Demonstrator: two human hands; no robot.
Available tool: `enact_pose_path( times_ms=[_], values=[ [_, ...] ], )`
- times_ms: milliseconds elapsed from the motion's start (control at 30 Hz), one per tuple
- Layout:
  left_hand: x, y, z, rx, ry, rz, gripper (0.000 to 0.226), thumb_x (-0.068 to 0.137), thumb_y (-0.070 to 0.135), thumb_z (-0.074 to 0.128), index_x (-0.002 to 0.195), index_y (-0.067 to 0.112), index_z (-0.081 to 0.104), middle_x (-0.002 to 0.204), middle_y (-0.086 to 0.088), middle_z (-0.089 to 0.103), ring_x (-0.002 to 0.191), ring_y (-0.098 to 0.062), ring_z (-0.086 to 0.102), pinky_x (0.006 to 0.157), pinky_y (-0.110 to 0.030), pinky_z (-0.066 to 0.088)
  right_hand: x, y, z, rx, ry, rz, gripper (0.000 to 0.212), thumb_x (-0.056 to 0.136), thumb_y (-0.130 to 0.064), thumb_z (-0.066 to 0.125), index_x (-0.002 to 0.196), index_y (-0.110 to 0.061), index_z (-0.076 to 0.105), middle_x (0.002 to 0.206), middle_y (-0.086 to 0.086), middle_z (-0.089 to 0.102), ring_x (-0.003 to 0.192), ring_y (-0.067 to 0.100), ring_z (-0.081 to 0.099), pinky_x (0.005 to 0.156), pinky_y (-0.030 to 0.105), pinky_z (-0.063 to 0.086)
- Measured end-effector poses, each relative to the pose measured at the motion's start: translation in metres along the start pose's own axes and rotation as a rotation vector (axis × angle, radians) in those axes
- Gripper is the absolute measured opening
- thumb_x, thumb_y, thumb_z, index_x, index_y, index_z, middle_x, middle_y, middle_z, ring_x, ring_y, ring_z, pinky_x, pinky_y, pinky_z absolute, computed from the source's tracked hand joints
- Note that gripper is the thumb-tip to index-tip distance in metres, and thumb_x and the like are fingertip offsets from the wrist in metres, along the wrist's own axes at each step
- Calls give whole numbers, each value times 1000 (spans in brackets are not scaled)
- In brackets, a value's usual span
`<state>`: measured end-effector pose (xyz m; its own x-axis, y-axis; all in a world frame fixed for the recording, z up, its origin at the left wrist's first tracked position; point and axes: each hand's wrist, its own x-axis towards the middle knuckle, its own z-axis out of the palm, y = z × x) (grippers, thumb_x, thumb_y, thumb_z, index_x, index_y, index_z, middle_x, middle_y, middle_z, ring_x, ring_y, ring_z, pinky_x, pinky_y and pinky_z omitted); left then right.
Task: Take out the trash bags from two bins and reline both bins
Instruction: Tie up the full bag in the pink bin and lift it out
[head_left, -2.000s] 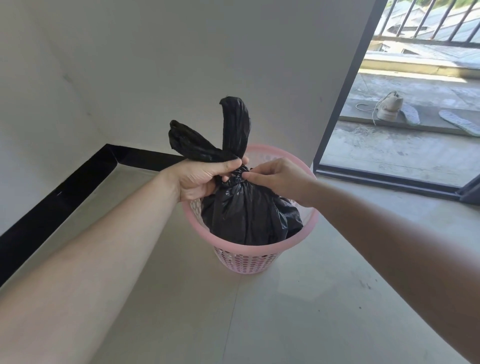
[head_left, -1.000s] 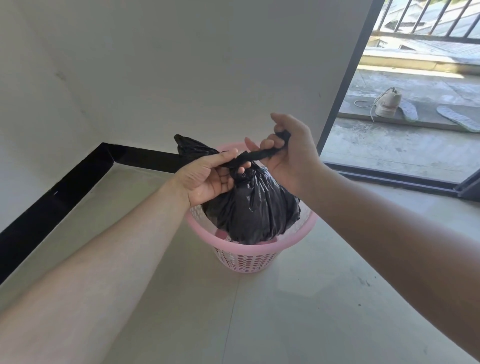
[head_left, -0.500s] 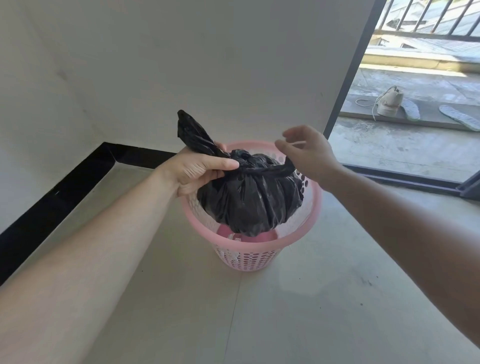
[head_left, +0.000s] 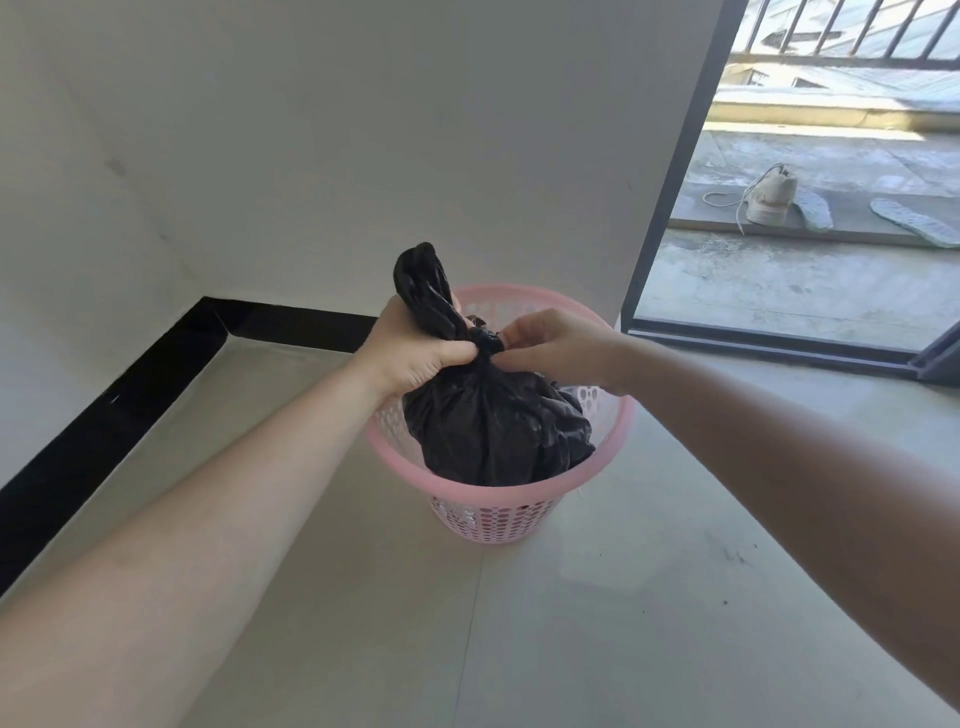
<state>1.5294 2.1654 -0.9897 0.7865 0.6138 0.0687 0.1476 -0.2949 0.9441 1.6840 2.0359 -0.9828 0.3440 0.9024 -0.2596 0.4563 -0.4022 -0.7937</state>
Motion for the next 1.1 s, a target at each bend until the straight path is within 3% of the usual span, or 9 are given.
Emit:
enact_pose_path(
  times_ms=[67,267,400,467,600,733,833,967,1100],
  values=[
    [2,-3,7,101,144,16,15,60,10,71,62,19,60,79,-19,69,75,-24,66,79,-54,55,2,2,6,-62,44,-42,7,91,-33,69,88,-27,70,83,-5,72,65,7,60,64,23,44],
    [2,-4,25,205,455,11,14,67,22,66,71,10,61,77,-6,68,79,-24,66,75,-31,53,3,-1,8,-54,126,-133,3,93,-22,68,94,-22,70,85,-6,73,66,4,58,74,25,47],
    [0,-6,29,-97,420,-149,8,67,25,65,70,23,58,76,7,65,84,-20,65,80,-27,50,1,1,11,-13,155,-152,10,88,-34,74,83,-27,69,71,-15,70,63,1,59,71,22,47],
    [2,-3,27,-203,373,-237,16,78,13,68,72,24,58,75,7,64,77,-17,64,71,-24,51,0,0,14,12,164,-144,13,87,-37,74,87,-24,70,76,-10,71,66,5,61,73,27,49],
    [3,10,19,-491,175,-337,27,93,-5,48,86,17,64,77,0,70,67,-14,68,59,-22,56,-1,0,17,47,206,-133,22,86,-42,74,89,-20,72,83,0,76,72,13,68,78,34,56],
    [3,12,11,-759,112,-417,23,89,1,50,97,10,68,89,-10,71,77,-22,68,74,-32,58,-4,-1,15,107,205,-100,31,81,-50,76,84,-19,73,74,8,71,57,19,57,55,28,49],
    [3,12,13,-767,157,-368,14,82,5,71,96,6,69,91,-16,71,80,-27,70,76,-39,60,-3,1,17,191,191,-83,31,73,-52,82,76,-22,74,75,6,73,64,17,59,66,36,51],
    [5,11,18,-723,287,-291,26,79,-15,64,87,9,65,81,-11,70,72,-24,70,72,-37,61,0,3,19,214,160,-59,26,68,-46,87,76,-24,75,84,3,76,75,14,66,86,41,56],
    [7,4,13,-775,310,-333,31,79,-18,64,83,13,62,74,-11,70,66,-24,71,64,-37,61,-2,9,9,190,0,-17,14,81,-24,81,92,-27,73,82,-6,72,73,6,65,73,25,53]
  ],
)
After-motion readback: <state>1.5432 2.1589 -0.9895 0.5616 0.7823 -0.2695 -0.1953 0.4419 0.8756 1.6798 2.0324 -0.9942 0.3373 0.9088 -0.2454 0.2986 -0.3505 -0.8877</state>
